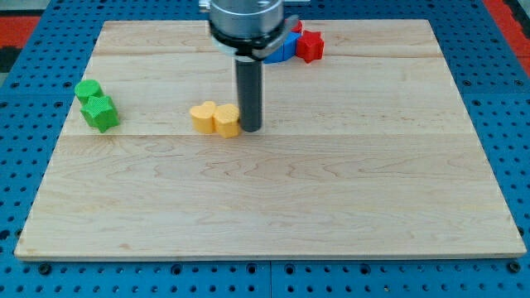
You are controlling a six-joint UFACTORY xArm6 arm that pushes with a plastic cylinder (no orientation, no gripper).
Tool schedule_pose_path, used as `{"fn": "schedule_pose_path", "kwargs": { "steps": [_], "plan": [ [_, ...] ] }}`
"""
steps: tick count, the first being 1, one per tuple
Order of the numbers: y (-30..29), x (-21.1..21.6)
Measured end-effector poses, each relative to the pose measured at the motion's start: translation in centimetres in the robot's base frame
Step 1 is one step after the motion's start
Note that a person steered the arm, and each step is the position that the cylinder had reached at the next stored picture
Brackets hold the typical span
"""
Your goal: Make the arm on top right of the yellow hexagon
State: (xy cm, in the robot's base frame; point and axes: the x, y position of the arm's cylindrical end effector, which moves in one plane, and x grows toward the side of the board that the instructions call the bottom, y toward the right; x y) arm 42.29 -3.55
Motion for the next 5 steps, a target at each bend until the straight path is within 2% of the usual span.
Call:
{"fn": "schedule_pose_path", "kwargs": {
  "steps": [3, 4, 5],
  "plan": [
    [-11.9, -2.2],
    [-12.0, -3.8],
    [-9.6, -6.2]
  ]
}}
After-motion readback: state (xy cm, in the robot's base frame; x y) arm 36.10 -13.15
